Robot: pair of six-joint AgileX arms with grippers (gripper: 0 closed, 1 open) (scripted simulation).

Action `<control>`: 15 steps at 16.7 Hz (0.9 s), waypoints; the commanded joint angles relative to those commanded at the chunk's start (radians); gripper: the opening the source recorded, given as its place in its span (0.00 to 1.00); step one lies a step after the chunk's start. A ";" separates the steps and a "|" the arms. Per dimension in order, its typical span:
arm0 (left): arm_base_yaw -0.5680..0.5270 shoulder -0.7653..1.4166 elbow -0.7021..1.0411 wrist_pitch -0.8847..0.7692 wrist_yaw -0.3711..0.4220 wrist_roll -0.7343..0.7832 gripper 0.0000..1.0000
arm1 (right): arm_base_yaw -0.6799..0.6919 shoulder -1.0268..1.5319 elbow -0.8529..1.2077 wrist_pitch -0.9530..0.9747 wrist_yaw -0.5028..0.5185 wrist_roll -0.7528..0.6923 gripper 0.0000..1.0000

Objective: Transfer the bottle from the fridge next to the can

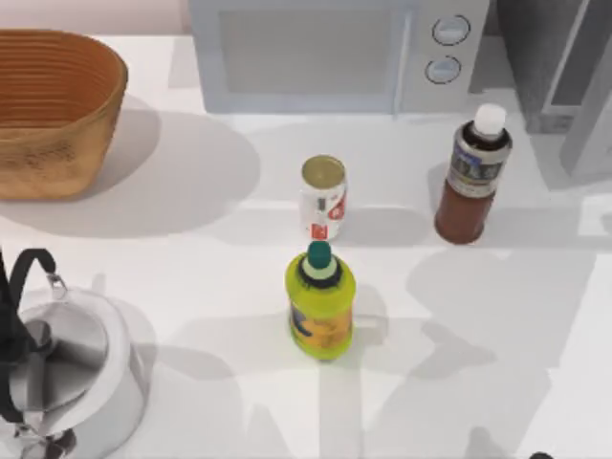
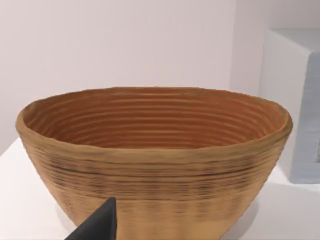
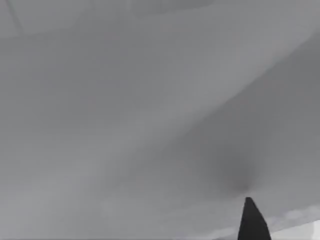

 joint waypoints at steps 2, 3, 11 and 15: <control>0.000 0.000 0.000 0.000 0.000 0.000 1.00 | 0.102 -0.029 -0.037 0.042 0.088 0.075 1.00; 0.000 0.000 0.000 0.000 0.000 0.000 1.00 | 0.136 -0.041 -0.050 0.059 0.121 0.104 1.00; 0.000 0.000 0.000 0.000 0.000 0.000 1.00 | 0.160 -0.036 -0.056 0.073 0.167 0.135 1.00; 0.000 0.000 0.000 0.000 0.000 0.000 1.00 | 0.161 0.090 0.087 0.041 0.168 0.136 1.00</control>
